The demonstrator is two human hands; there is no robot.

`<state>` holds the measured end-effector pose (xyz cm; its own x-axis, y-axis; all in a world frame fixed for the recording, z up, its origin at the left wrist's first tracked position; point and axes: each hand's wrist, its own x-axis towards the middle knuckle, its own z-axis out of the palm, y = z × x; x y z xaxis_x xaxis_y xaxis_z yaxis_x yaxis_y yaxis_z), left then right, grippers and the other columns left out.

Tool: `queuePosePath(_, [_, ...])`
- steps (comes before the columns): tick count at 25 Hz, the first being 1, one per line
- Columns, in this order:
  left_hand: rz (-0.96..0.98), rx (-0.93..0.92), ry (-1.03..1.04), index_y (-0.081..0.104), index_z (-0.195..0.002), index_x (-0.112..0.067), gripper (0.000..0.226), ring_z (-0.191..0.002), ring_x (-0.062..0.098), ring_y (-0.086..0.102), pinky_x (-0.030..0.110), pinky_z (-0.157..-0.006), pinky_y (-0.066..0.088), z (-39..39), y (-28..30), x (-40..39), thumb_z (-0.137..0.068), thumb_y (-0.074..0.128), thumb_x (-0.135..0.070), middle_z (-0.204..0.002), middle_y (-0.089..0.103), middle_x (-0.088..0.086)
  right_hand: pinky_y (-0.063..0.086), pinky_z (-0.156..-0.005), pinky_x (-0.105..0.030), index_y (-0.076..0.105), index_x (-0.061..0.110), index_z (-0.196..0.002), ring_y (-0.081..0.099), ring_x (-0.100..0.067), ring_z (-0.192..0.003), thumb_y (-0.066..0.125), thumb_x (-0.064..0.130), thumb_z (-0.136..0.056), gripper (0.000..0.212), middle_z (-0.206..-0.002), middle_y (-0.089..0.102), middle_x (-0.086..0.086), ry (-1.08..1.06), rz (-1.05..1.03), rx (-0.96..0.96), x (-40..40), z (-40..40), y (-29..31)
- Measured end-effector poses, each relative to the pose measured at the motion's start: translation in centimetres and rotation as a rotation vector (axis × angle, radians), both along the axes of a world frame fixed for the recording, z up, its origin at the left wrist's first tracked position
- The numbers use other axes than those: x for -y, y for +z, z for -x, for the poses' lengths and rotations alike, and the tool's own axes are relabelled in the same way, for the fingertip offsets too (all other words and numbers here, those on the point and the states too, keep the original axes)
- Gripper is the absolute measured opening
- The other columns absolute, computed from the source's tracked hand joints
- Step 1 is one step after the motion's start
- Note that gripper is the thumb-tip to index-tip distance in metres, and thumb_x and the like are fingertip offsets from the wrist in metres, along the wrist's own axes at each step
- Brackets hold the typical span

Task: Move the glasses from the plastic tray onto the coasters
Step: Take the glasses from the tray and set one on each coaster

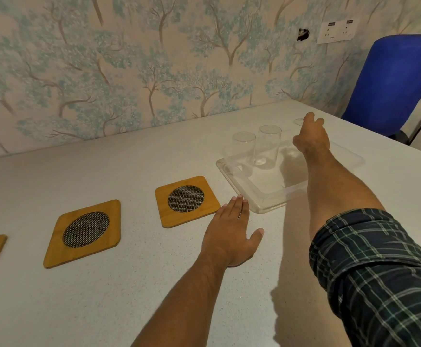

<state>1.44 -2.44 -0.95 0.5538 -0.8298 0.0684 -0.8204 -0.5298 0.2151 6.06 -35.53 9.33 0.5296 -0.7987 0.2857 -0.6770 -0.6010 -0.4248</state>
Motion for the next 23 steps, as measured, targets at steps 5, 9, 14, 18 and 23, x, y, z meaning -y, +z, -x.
queuePosePath(5, [-0.003,0.002,0.000,0.001,-0.164,-0.009,0.082,-0.159,0.020,-0.005,0.038,-0.129,-0.002,0.1,0.0,0.0,-0.104,0.025,-0.060,-0.173,-0.003,0.009,0.051,-0.096,-0.044,0.036,0.009,-0.144,0.054,-0.040,-0.120,0.069,0.005,-0.090,0.064,-0.142,0.040,-0.025,-0.007,0.014,-0.031,-0.1,-0.4,0.1])
queuePosePath(9, [-0.004,-0.006,-0.006,0.001,-0.164,-0.009,0.082,-0.159,0.020,-0.006,0.038,-0.129,-0.002,-0.1,0.2,0.0,-0.104,0.025,-0.060,-0.173,-0.004,0.009,0.047,-0.100,-0.045,0.033,0.009,-0.147,0.047,-0.041,-0.130,0.067,0.007,-0.091,0.066,-0.149,0.035,-0.025,-0.031,-0.063,-0.040,-0.8,-0.4,0.9])
queuePosePath(14, [-0.019,-0.009,-0.073,0.000,-0.164,-0.010,0.082,-0.159,0.020,-0.006,0.038,-0.129,-0.003,2.8,0.6,0.2,-0.103,0.024,-0.060,-0.173,-0.005,0.008,0.047,-0.105,-0.044,0.041,0.010,-0.148,0.044,-0.037,-0.135,0.072,0.005,-0.084,0.071,-0.159,0.028,-0.020,-0.110,0.072,0.156,-2.0,5.2,4.6])
queuePosePath(18, [-0.004,-0.024,-0.029,0.000,-0.164,-0.011,0.082,-0.159,0.018,-0.008,0.038,-0.128,-0.003,2.0,0.5,0.5,-0.104,0.025,-0.060,-0.173,-0.006,0.007,0.050,-0.090,-0.041,0.059,0.014,-0.129,0.057,-0.031,-0.117,0.067,0.012,-0.086,0.044,-0.133,0.054,-0.012,0.148,0.312,0.338,-5.9,3.4,7.5])
queuePosePath(23, [0.006,-0.008,0.017,0.003,-0.165,-0.011,0.082,-0.159,0.018,-0.004,0.037,-0.128,-0.002,-0.1,0.8,-0.3,-0.103,0.026,-0.061,-0.174,-0.001,0.006,0.048,-0.085,-0.040,0.058,0.021,-0.127,0.060,-0.028,-0.113,0.065,0.044,-0.092,0.042,-0.129,0.057,-0.006,0.427,0.250,0.205,-12.9,-1.1,7.0])
